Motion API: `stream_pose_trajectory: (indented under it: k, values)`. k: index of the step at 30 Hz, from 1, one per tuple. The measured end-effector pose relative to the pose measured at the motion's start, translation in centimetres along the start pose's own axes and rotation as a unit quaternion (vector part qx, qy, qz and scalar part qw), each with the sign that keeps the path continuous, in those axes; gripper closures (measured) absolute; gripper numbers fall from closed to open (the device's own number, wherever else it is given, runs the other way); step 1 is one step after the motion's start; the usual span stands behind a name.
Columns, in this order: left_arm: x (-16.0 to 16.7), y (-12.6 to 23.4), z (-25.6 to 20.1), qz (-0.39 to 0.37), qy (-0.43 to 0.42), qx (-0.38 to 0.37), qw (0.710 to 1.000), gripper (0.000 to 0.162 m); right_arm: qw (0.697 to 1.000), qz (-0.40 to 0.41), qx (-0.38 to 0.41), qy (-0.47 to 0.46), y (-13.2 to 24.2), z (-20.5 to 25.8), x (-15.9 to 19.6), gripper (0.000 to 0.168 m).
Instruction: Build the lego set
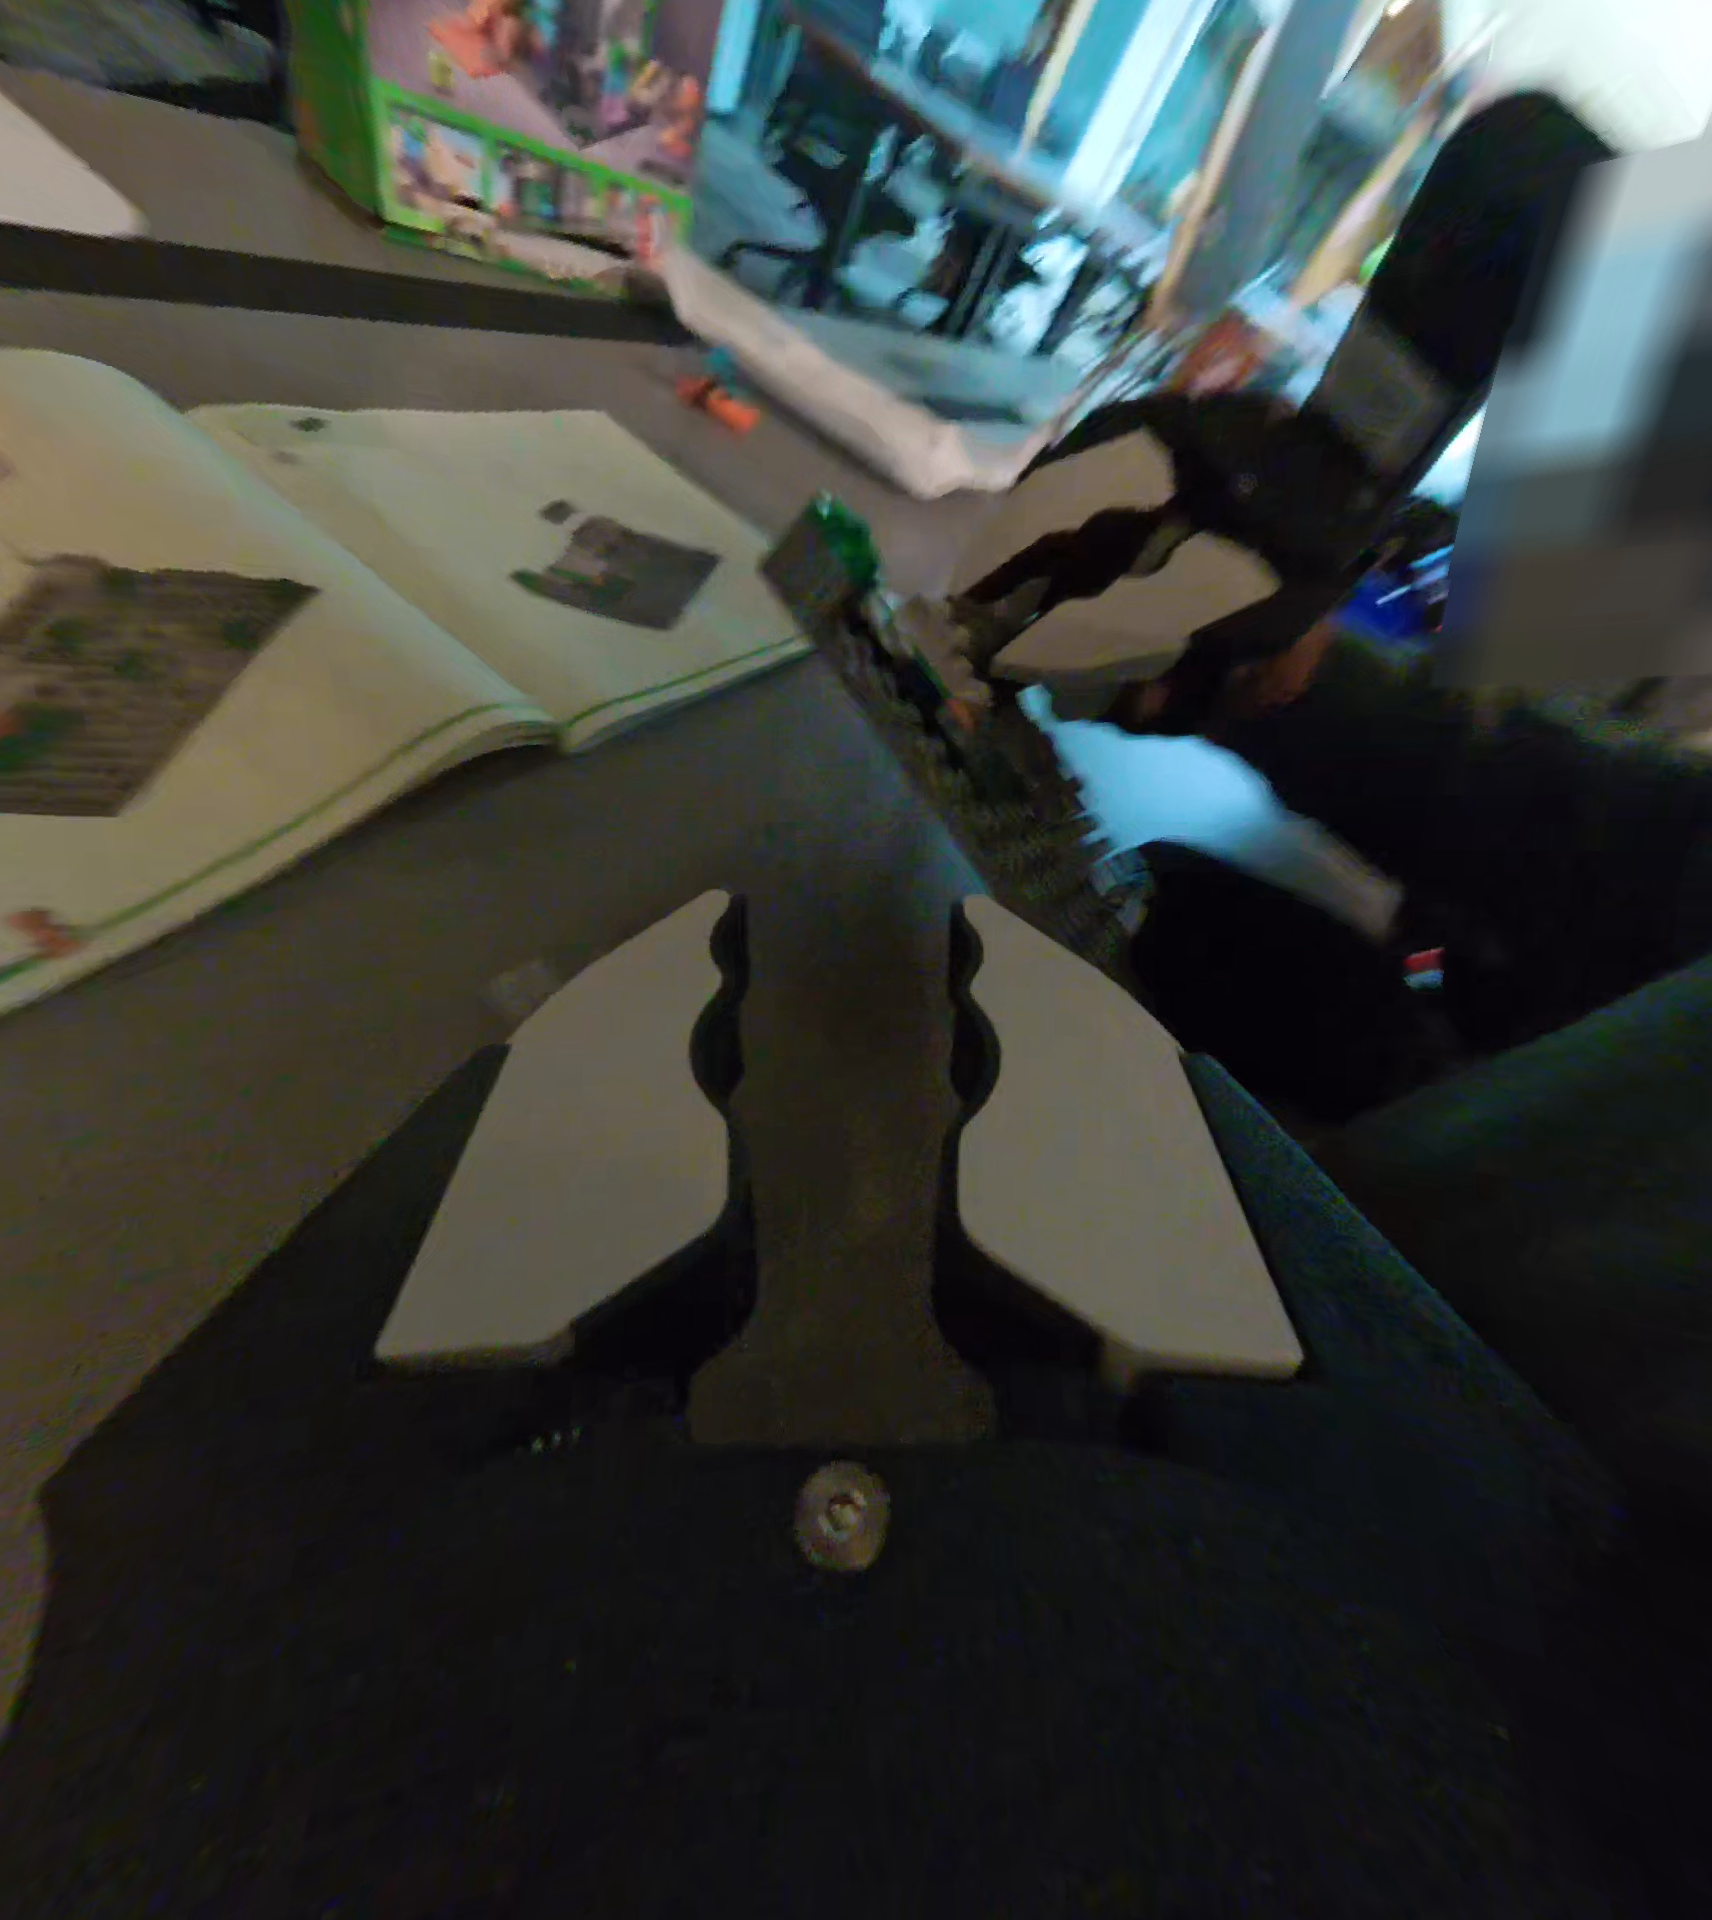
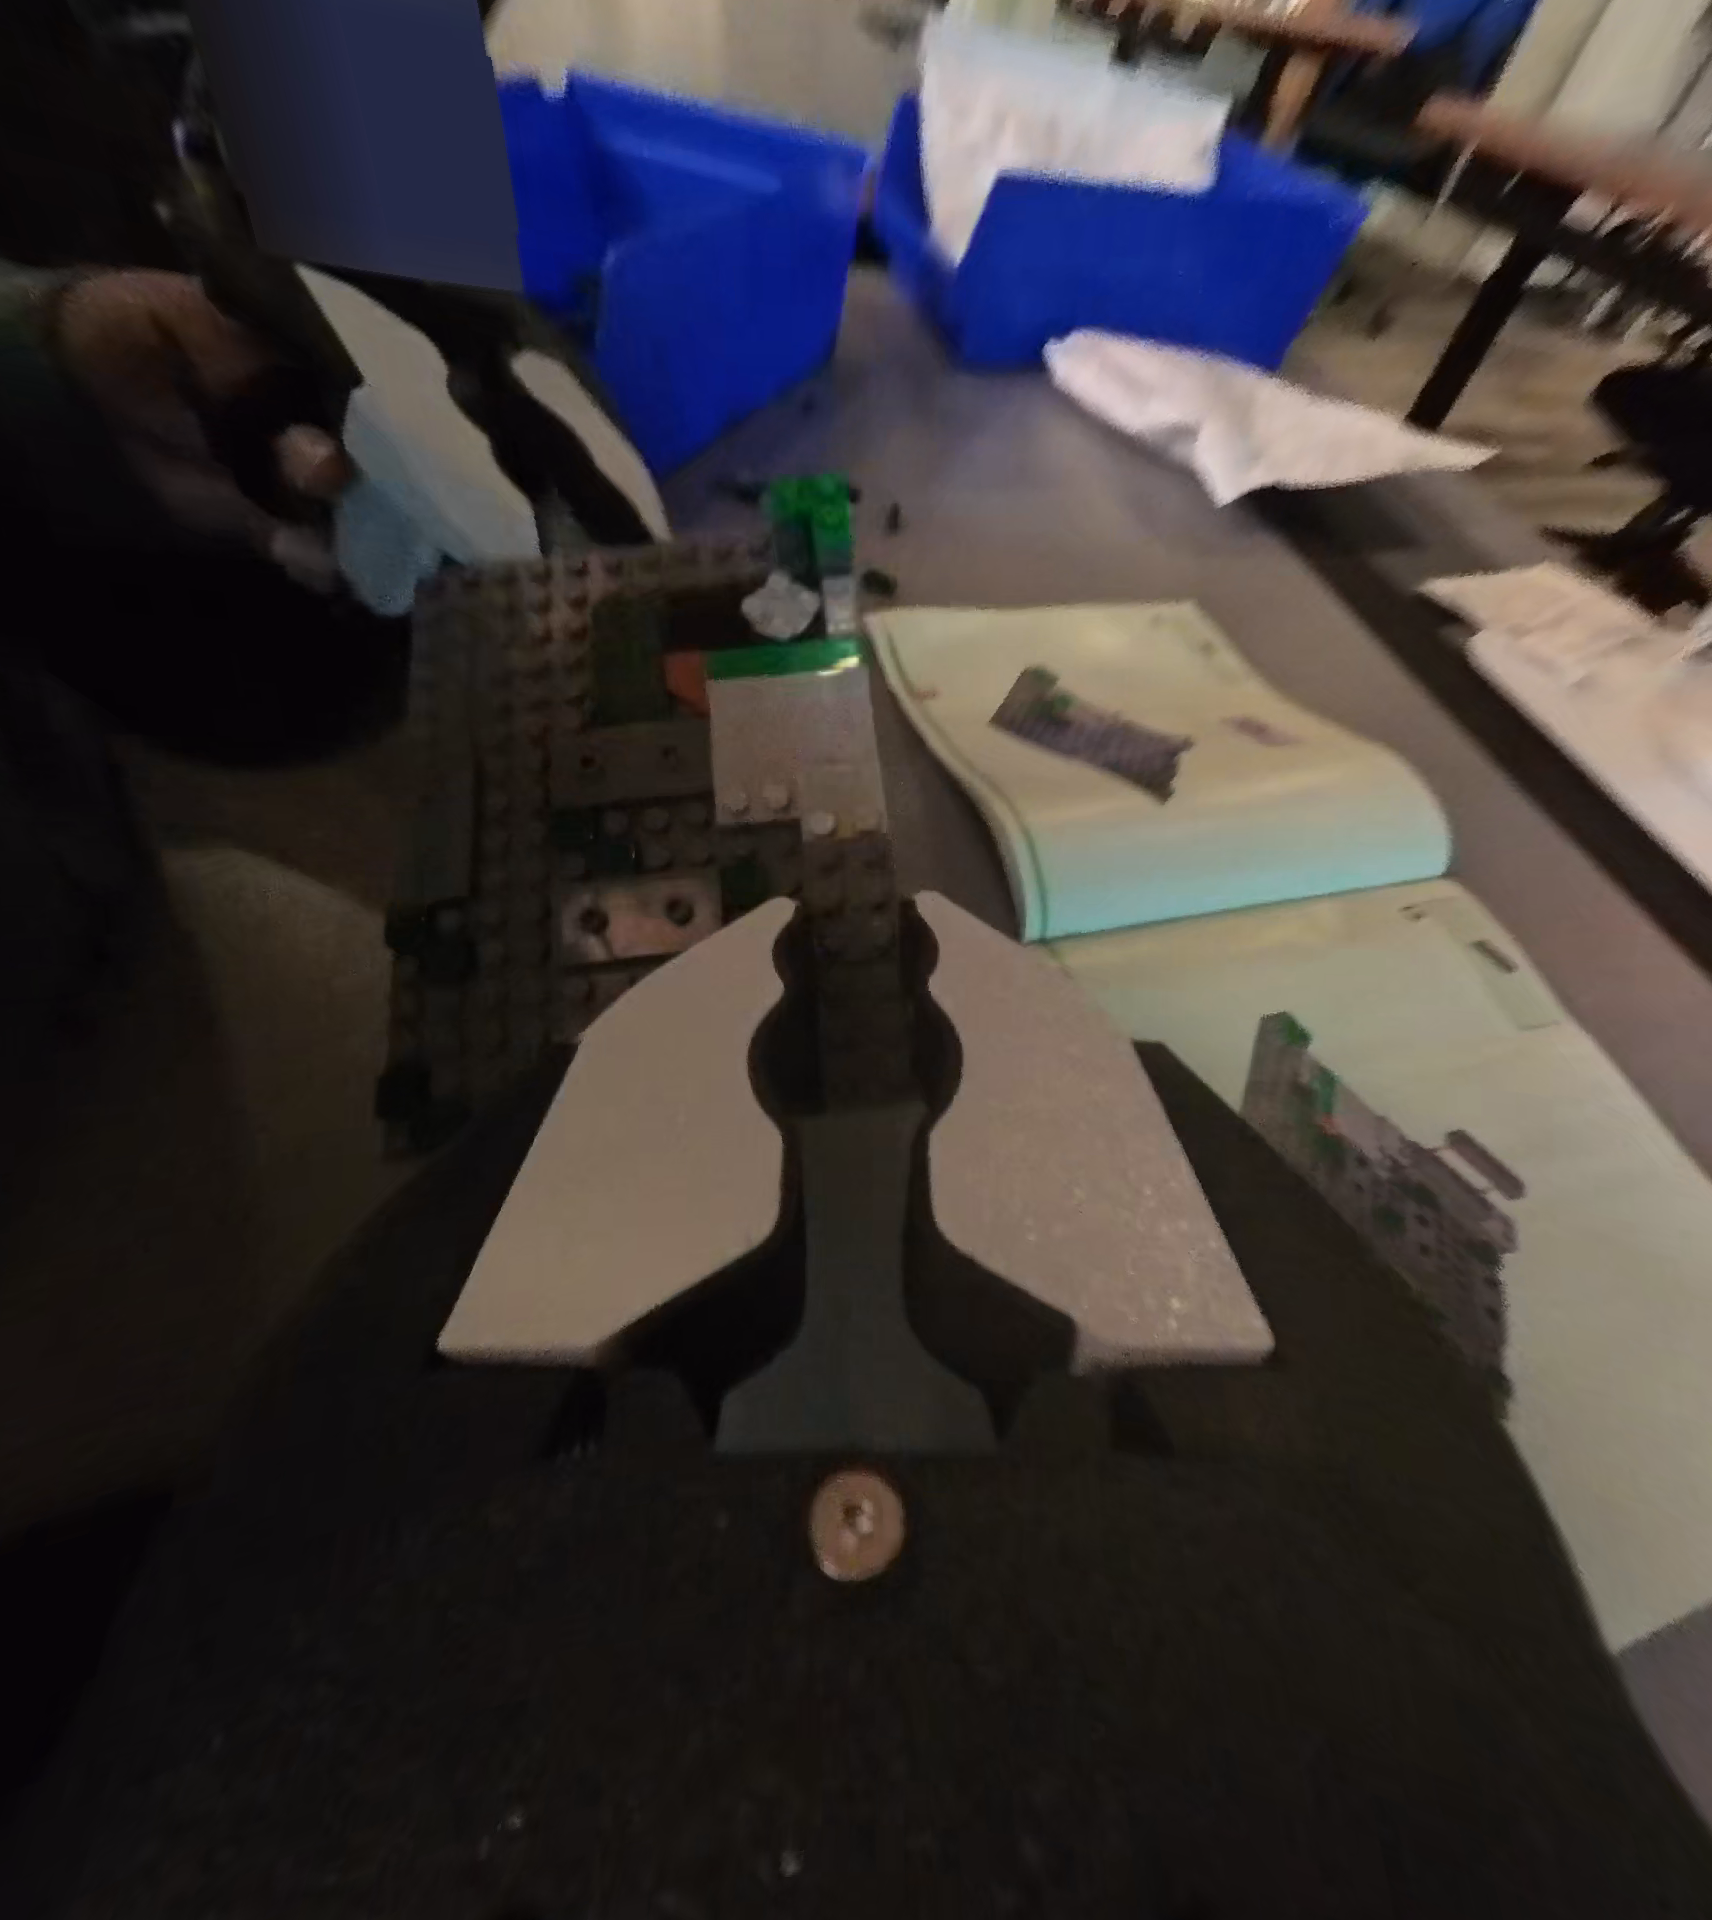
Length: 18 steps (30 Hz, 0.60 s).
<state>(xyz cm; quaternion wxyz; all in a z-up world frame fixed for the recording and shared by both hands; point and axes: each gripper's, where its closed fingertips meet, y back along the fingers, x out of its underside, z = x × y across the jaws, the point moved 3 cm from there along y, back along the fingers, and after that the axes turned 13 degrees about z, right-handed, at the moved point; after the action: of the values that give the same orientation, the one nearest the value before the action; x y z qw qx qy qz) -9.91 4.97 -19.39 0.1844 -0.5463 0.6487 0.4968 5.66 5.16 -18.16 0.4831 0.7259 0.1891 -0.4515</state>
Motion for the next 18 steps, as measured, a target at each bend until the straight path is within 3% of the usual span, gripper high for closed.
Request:
stream_pose_trajectory:
  k: [6, 18]
  values:
    - [-1.0, -0.7, -3.2, -0.019, 0.072, 0.138, 0.988, 0.124, 0.997, -0.025, 0.069, 0.004, 1.9, 0.9, -0.3, 0.152]
    - [-1.1, -0.7, -4.9, -0.053, 0.089, 0.182, 0.978, 0.128, 0.997, -0.011, 0.061, -0.040, 2.7, 1.1, 1.3, 0.153]
